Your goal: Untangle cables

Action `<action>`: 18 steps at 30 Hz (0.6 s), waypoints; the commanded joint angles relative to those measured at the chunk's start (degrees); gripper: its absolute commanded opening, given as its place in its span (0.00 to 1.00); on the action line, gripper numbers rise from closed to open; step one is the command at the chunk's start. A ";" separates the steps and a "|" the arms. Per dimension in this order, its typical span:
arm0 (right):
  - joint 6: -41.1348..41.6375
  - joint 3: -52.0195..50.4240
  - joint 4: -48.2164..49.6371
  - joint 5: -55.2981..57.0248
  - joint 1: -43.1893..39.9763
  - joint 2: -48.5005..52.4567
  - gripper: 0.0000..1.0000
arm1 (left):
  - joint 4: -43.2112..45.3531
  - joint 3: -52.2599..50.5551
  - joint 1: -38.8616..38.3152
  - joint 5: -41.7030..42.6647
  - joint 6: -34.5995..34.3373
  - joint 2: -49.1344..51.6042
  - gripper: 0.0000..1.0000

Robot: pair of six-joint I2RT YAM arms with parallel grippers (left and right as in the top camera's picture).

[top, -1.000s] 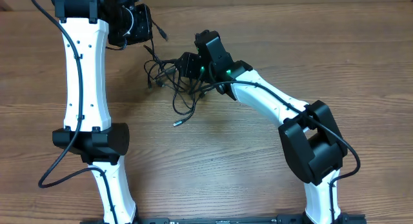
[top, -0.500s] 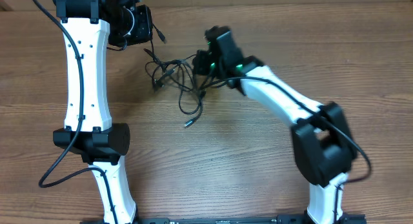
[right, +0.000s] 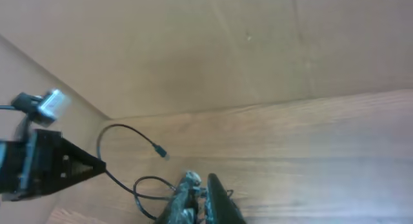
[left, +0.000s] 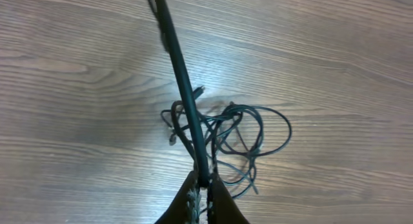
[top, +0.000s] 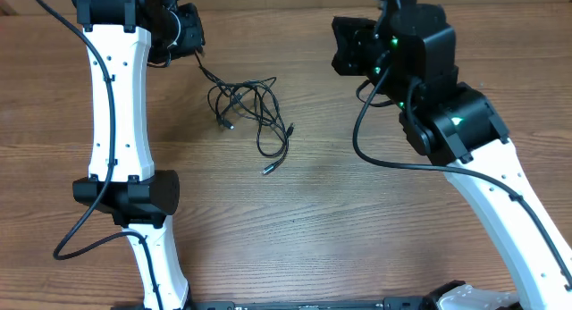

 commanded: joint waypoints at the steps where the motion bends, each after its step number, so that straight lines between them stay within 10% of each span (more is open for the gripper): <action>1: -0.15 -0.74 -3.19 0.81 0.07 3.74 0.38 | 0.90 0.83 -0.52 2.89 -1.05 0.48 0.11; 9: -2.29 -1.01 -3.04 -8.02 0.07 19.78 0.46 | 0.55 0.83 -0.52 2.84 -0.98 0.48 0.13; 18: -9.25 -1.01 5.35 -30.58 0.52 34.18 0.68 | -1.75 -1.14 -0.55 2.82 0.81 0.50 0.41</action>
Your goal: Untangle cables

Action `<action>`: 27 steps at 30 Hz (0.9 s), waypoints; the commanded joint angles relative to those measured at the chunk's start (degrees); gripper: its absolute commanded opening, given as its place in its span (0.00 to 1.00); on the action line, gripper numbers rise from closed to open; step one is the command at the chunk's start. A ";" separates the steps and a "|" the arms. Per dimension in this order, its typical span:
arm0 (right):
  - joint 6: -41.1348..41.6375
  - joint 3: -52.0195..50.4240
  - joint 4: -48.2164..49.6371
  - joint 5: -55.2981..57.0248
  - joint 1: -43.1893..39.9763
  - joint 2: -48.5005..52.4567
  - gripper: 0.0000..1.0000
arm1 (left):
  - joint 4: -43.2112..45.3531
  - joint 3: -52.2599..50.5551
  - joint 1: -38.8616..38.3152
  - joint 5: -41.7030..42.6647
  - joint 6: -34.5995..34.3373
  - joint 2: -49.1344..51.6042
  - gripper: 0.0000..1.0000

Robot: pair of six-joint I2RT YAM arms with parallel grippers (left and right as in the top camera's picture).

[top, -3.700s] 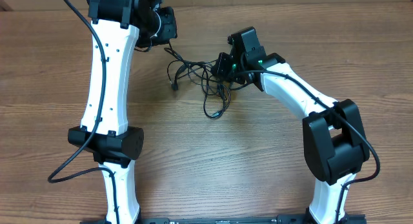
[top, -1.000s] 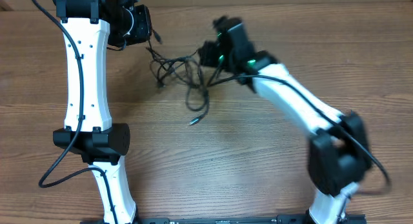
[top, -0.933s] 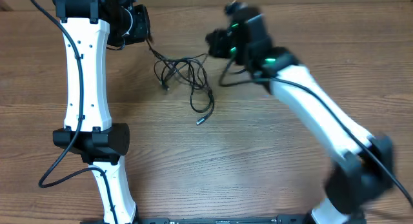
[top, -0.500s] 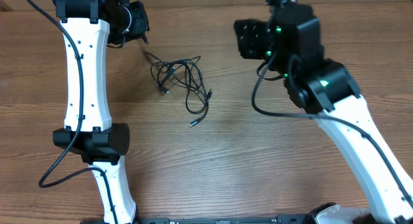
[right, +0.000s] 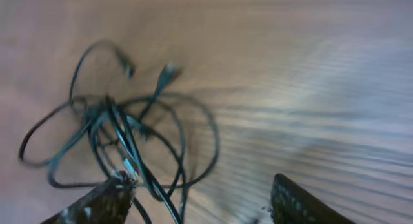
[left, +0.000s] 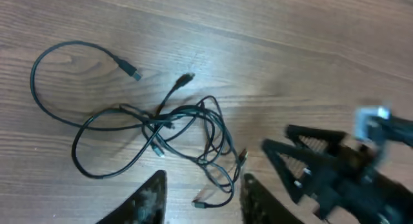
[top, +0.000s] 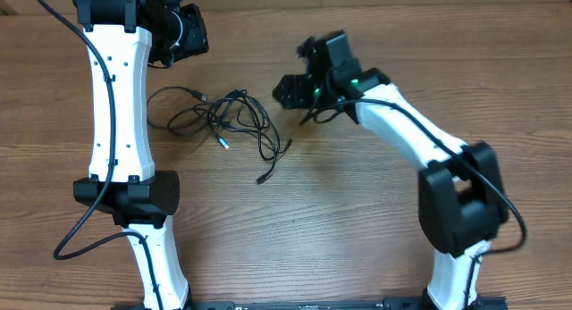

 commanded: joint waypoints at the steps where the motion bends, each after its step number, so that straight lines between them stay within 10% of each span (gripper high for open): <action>1: -2.45 0.00 2.32 -11.15 0.66 2.75 0.68 | -0.66 -3.37 -0.52 0.57 2.14 0.50 0.50; 16: -2.43 -0.02 -0.92 -2.67 5.66 3.48 0.62 | 15.91 -35.19 -7.08 4.17 5.73 0.52 0.56; 19: -2.43 -0.02 -1.77 1.01 5.64 3.48 0.58 | 18.78 -38.38 -7.52 4.15 5.66 0.52 0.45; 23: -2.43 -0.02 -2.64 2.19 5.64 3.48 0.55 | 20.41 -40.06 -7.48 3.93 5.51 0.52 0.04; 27: -2.43 -0.50 -3.02 2.84 5.64 3.52 0.51 | 19.69 -38.23 -7.48 5.07 5.57 0.20 0.04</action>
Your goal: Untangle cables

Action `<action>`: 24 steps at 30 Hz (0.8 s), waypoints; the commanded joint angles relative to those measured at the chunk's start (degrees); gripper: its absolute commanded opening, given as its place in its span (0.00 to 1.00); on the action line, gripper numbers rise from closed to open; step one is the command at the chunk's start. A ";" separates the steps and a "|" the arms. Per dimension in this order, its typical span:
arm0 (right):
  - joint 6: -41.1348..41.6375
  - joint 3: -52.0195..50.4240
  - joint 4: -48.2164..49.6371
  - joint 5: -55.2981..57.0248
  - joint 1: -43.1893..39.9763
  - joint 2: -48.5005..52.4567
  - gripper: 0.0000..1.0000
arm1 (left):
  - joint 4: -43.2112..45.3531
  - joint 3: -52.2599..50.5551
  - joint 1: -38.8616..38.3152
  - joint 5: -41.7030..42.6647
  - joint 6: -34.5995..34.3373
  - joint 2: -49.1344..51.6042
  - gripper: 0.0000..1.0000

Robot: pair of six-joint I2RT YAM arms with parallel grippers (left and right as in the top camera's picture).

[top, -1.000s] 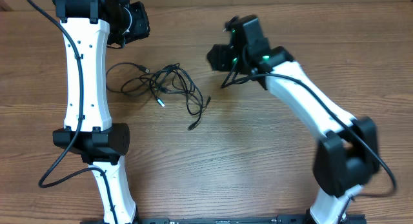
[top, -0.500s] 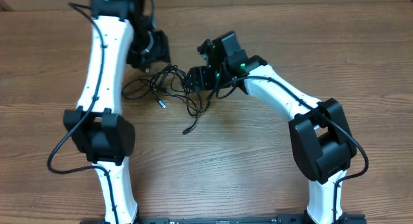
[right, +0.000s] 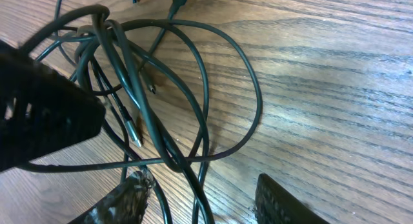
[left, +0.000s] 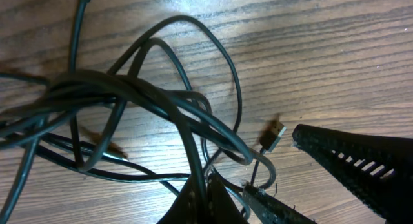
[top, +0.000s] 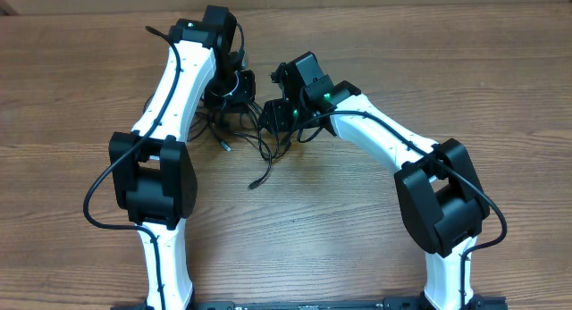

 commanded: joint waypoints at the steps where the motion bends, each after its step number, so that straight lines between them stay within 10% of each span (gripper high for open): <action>1: -0.20 -0.63 0.33 2.78 -0.33 0.17 0.52 | -1.53 2.78 0.00 3.21 0.83 -0.76 0.04; 6: -0.02 -0.68 2.40 2.62 -0.31 0.17 0.49 | -5.01 10.49 -0.09 13.40 5.22 -1.68 0.04; 11: -0.04 -0.76 2.73 2.64 -0.26 0.28 0.07 | -8.90 18.67 -0.09 17.90 5.22 -1.88 0.04; 15: 4.74 -1.31 1.81 10.45 -0.79 0.35 0.04 | -13.09 23.76 0.15 17.55 5.62 -1.99 0.04; 24: 8.20 -1.29 -1.62 14.21 -6.14 -3.13 0.04 | -18.49 25.99 5.35 -15.02 -6.73 -1.88 0.04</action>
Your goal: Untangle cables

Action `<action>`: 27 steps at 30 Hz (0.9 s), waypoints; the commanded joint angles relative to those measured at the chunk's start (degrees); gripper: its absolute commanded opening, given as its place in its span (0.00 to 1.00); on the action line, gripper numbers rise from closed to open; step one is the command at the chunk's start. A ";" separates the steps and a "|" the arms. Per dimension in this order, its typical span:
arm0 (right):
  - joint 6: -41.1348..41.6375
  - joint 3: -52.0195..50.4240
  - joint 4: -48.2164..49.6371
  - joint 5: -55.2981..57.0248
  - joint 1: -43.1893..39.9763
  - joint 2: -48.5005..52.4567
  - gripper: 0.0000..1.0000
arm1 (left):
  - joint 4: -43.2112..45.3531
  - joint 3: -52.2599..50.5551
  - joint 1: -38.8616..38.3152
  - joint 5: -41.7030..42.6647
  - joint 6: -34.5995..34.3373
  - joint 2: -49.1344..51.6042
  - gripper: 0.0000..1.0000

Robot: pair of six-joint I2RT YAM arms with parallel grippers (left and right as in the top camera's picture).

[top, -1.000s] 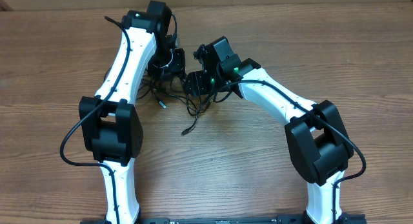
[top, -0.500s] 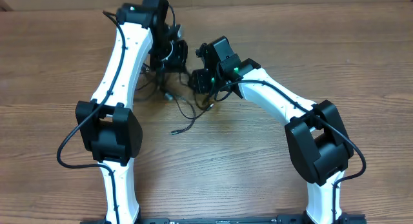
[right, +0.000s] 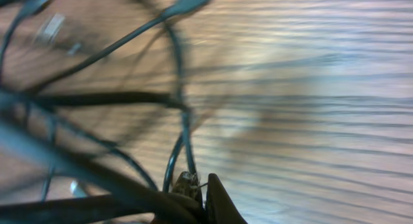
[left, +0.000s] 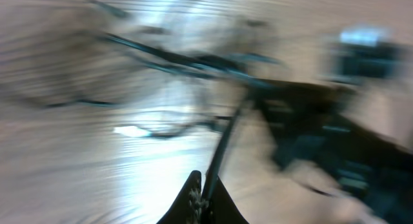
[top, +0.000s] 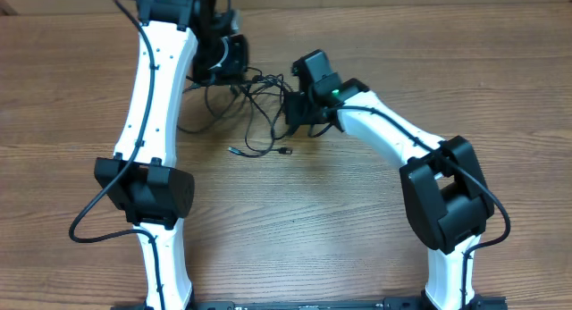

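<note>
A tangle of thin dark cables (top: 253, 103) lies at the back middle of the wooden table (top: 375, 247). It is drawn out between my two grippers. My left gripper (top: 234, 71) is at its back left, shut on a strand (left: 222, 146) that runs up from the jaws (left: 205, 185); that view is blurred. At the tangle's right side, my right gripper (top: 293, 113) is shut on a strand (right: 184, 88) that enters its jaws (right: 199, 184). Two loose plug ends (top: 234, 151) (top: 286, 152) trail toward the front.
A cardboard wall runs along the table's back edge just behind the left gripper. Both white arms reach in from the front, the left arm (top: 147, 113) along the left side and the right arm (top: 402, 149) slanting from the right.
My right gripper was open over the tangle and is now shut on a strand. My left gripper, still shut on its strand, has moved toward the back left, and the tangle is stretched out.
First my left gripper held a cable up at the back left while the right arm was off to the right. Then the left was open, the cables lay on the table, and the right came in open. Later the left shut on a strand; now both hold.
</note>
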 commanded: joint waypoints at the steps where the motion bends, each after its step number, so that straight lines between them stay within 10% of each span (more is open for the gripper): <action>1: 1.95 -0.59 -0.26 3.34 -2.80 -4.50 0.04 | -0.57 0.94 3.48 -15.45 -4.50 -1.62 0.04; 13: -0.59 -0.57 -3.69 21.68 -6.16 -28.65 0.04 | -0.98 0.70 9.22 -24.20 -8.70 -1.22 0.04; 27: 6.08 -0.57 -9.94 20.68 -16.96 -31.87 0.04 | -0.63 0.70 16.85 -20.61 -9.77 -1.20 0.04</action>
